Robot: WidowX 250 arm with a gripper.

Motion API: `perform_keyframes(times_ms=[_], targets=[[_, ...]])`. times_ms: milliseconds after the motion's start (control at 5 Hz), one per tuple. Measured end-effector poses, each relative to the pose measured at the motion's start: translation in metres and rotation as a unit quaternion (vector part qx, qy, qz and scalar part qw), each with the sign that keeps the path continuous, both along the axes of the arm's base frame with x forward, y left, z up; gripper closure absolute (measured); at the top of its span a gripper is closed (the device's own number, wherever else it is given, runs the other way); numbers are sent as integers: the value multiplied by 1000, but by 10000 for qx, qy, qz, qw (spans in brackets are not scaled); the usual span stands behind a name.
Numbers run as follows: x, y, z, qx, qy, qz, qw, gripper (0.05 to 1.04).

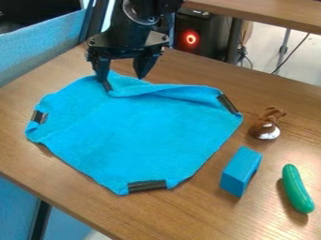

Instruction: Fold over the cloth from top left to bottom right

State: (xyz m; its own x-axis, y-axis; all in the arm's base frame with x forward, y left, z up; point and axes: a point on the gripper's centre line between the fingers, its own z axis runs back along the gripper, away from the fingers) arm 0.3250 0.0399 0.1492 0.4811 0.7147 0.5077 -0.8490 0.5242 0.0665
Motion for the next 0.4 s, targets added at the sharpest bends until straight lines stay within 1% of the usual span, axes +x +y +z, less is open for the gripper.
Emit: perform_keyframes(times_ms=[200, 400], targets=[[1, -1, -11, -5, 159, 6, 9999, 83], [9, 9, -25, -28, 256, 141, 9996, 83]])
